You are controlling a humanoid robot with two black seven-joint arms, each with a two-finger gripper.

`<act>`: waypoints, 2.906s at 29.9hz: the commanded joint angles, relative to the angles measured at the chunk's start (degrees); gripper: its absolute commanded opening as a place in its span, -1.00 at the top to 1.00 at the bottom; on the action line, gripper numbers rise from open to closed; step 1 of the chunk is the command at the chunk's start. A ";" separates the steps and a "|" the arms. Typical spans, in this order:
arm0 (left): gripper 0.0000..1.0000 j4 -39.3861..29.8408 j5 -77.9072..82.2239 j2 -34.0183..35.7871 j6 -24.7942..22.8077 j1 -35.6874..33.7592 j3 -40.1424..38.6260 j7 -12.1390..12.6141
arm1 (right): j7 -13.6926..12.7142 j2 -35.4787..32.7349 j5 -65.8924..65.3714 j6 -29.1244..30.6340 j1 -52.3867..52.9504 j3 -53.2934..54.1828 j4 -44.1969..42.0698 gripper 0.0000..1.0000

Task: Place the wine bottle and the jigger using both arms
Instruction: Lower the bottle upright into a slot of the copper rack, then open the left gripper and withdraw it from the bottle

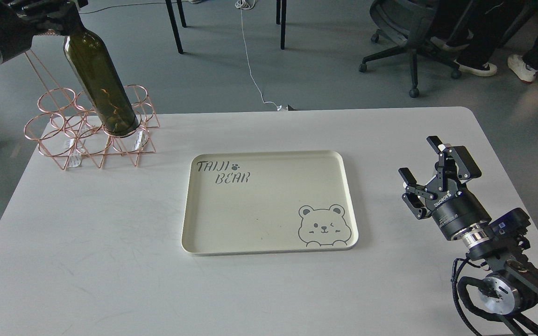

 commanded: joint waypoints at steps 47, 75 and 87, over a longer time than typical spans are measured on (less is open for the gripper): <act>-0.81 -1.52 -1.84 -3.39 2.35 5.40 -0.95 0.02 | 0.00 0.09 0.00 0.00 -0.70 0.00 0.00 -0.97; -0.96 -36.08 -67.15 -22.53 -3.89 38.34 -14.31 5.07 | 0.00 6.06 0.53 -4.83 0.00 2.63 -0.79 -0.97; -0.96 -33.00 -60.65 -27.11 -3.72 51.81 -14.75 8.42 | 0.00 5.89 0.62 -4.48 0.00 3.16 0.43 -0.97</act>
